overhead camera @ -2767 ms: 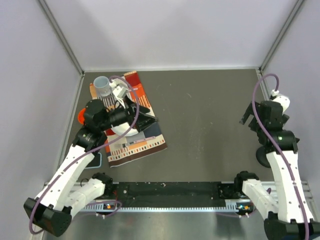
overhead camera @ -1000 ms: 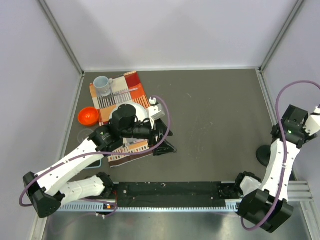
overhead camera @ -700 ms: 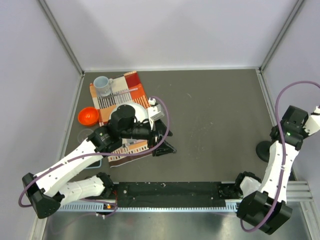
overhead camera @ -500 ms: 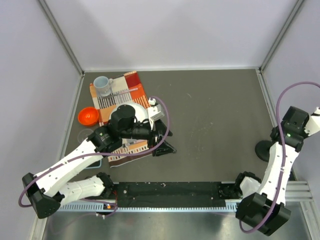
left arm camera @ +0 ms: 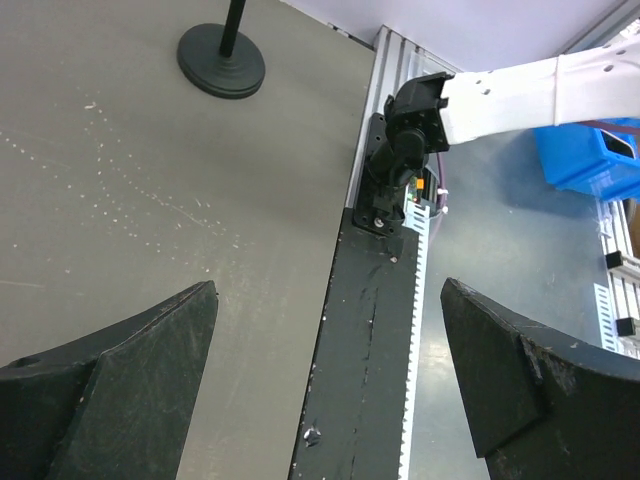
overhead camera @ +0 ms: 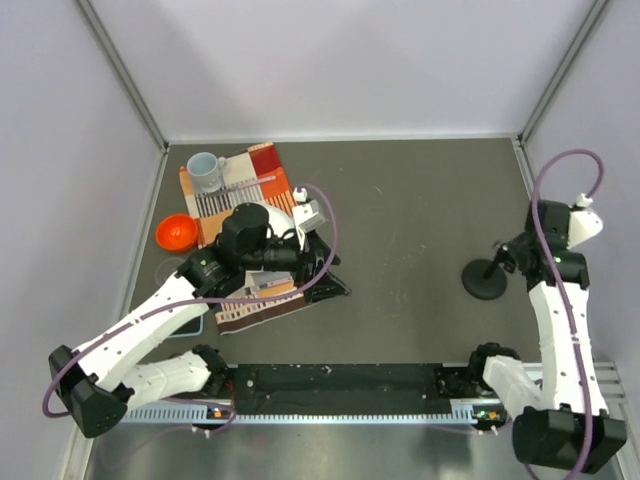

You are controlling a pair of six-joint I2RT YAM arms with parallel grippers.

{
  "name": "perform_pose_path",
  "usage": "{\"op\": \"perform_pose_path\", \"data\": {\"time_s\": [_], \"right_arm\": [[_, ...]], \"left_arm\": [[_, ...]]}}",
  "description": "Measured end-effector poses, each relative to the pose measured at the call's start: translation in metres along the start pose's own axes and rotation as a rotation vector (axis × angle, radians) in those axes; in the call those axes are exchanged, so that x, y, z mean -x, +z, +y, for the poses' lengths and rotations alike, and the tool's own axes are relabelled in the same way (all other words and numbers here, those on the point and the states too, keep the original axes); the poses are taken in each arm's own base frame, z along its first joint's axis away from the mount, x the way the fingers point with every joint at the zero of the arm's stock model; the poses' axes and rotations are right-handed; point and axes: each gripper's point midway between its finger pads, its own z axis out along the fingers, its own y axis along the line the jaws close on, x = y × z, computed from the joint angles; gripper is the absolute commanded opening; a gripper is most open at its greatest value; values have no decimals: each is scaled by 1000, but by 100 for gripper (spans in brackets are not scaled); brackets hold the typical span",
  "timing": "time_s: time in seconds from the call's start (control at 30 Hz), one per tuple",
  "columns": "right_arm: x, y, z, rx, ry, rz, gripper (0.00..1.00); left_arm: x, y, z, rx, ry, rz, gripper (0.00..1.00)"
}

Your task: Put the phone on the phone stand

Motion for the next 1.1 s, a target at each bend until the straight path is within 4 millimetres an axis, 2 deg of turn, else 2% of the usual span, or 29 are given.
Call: {"op": "perform_pose_path", "data": {"time_s": [0.27,0.37,0.43,0.47,0.5,0.53,0.57,0.6,0.7,0.8,0.9,1.0,1.1], "right_arm": [[-53,-28,85,172,-1,120,0],[-66,-35,109,187,33,136,0],[-71,-36,117,180,78,137,1],[-74,-38,121,183,92,141,6],[-75,-39,122,178,118,140,23],[-75,-39,122,171,142,139,30],[-75,-40,122,166,166,140,41],[-75,-40,123,162,189,141,65],[-82,-41,124,158,195,167,82],[-91,-49,126,193,116,198,84],[-89,-64,127,287,-24,198,85],[-72,-83,123,406,-131,145,88],[-39,-111,105,540,-195,12,89]], "left_arm": [[0,1,17,45,-56,-20,92],[-4,5,24,74,-87,-26,90],[-5,7,30,98,-115,-32,90],[-4,8,31,106,-126,-38,90],[-3,9,32,115,-136,-48,90],[-2,11,32,119,-148,-60,91],[-1,13,31,117,-154,-72,91],[1,16,30,118,-155,-83,92],[4,28,25,110,-147,-101,92],[2,50,26,113,-137,-86,89],[-5,75,31,128,-120,-59,85],[-8,97,33,141,-85,-42,85],[-3,127,36,170,-25,-52,86]]}}
